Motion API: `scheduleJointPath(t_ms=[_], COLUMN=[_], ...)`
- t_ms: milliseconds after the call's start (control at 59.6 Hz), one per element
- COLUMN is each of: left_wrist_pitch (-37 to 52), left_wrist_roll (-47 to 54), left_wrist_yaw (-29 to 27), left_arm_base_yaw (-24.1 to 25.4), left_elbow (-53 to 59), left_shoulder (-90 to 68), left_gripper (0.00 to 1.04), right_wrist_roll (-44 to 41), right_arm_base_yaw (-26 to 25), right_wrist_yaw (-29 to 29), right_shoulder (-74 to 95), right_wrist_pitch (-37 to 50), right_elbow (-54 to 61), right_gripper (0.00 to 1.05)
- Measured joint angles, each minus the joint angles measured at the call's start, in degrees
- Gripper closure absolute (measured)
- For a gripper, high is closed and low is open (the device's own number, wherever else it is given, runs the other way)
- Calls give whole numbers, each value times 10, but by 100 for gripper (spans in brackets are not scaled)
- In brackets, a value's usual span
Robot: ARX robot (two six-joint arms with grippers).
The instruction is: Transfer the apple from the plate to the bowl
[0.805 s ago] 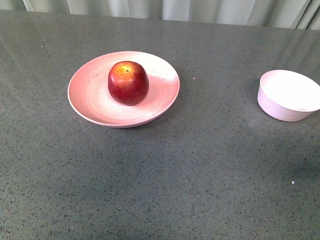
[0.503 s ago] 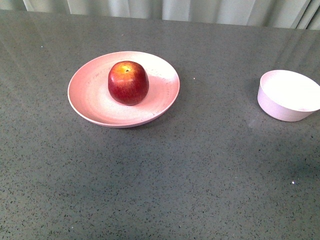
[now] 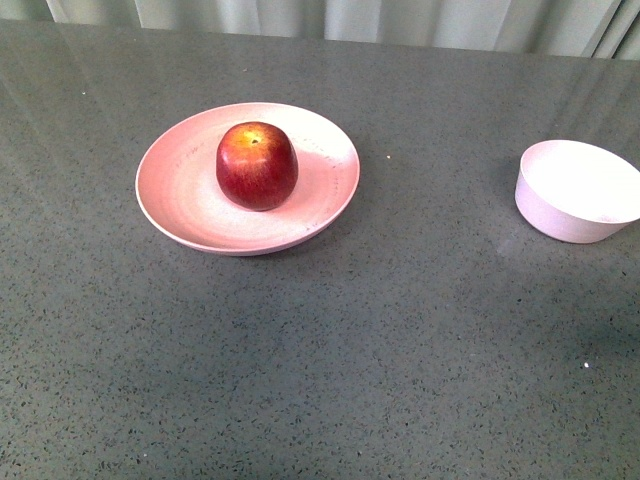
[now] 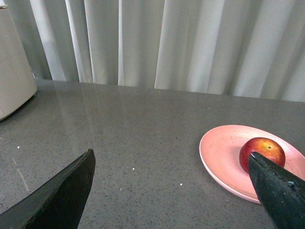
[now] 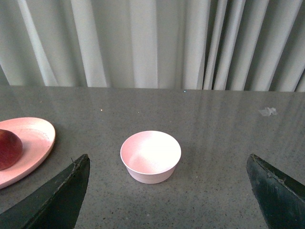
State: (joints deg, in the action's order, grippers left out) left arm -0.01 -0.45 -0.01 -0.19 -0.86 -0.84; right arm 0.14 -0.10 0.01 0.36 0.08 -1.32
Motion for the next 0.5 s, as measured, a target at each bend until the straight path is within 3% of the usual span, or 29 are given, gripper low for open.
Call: scheduleJointPath(t_ms=[184,218,285,386,503], left_wrist_pitch=[0,0,0,0,0], left_wrist_roll=[0,0,0,0,0], left_wrist_yaw=[0,0,0,0,0], left_arm_base_yaw=[0,0,0,0,0], left_elbow=[0,0,0,0,0], left_shoulder=[0,0,0,0,0], left_gripper=[9,9,9,9,9], right_wrist_roll=[0,8,13,13,12], right_arm_base_yaw=[0,-8,-16,-24,-39], right_wrist_yaw=[0,-42,-68,-68,-66], right_shoulder=[0,36,150,294,486], right_wrist_pitch=[0,-71,-154,-106,22], right_elbow=[0,-27,-79,-118,-174], right_gripper=[9,9,9,9,9])
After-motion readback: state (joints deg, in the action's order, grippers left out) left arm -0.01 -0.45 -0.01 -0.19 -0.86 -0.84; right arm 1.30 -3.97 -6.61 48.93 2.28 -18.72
